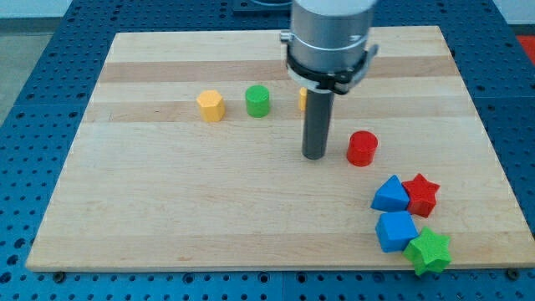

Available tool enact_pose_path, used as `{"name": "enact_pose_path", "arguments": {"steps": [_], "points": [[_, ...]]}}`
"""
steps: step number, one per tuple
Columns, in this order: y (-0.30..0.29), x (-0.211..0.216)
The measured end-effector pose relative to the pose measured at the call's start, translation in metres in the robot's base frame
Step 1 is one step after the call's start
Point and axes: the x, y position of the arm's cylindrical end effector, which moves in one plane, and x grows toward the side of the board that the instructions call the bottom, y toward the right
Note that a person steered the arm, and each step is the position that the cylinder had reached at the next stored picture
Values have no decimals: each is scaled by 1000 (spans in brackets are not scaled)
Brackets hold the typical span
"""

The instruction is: Slide the red circle above the triangle

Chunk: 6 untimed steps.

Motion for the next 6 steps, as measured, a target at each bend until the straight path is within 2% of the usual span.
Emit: {"name": "enact_pose_path", "arguments": {"steps": [2,3,6], "points": [[14,0],[50,0],[67,0]]}}
